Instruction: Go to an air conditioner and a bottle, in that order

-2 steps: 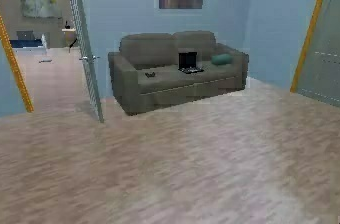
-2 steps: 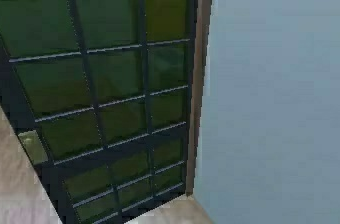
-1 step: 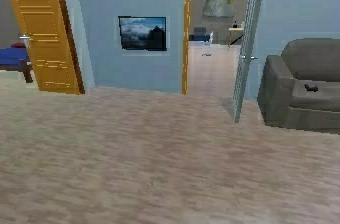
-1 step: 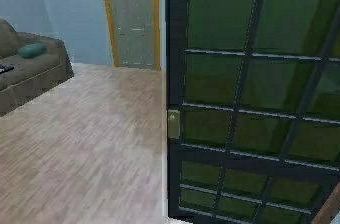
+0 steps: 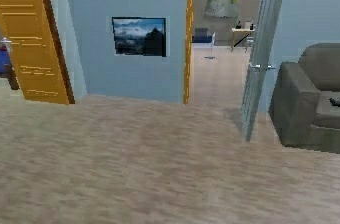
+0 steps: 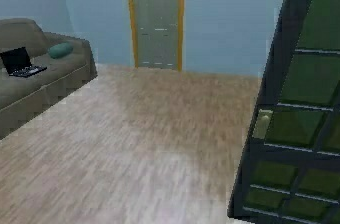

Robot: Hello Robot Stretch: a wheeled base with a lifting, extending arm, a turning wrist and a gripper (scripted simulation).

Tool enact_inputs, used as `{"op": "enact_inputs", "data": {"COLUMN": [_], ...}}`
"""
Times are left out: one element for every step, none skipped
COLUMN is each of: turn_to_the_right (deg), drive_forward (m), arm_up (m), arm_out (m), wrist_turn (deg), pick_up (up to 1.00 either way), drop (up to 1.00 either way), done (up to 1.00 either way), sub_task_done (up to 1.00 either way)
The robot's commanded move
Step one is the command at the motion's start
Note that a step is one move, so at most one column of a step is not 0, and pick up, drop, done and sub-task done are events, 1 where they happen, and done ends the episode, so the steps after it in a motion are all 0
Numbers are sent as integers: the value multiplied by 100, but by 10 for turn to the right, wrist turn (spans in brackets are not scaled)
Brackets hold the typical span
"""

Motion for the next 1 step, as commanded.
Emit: {"op": "enact_inputs", "data": {"turn_to_the_right": [-30], "drive_forward": [0], "arm_up": [0], "arm_out": [0], "wrist_turn": [0], "pick_up": [0], "drop": [0], "done": [0], "sub_task_done": [0]}}
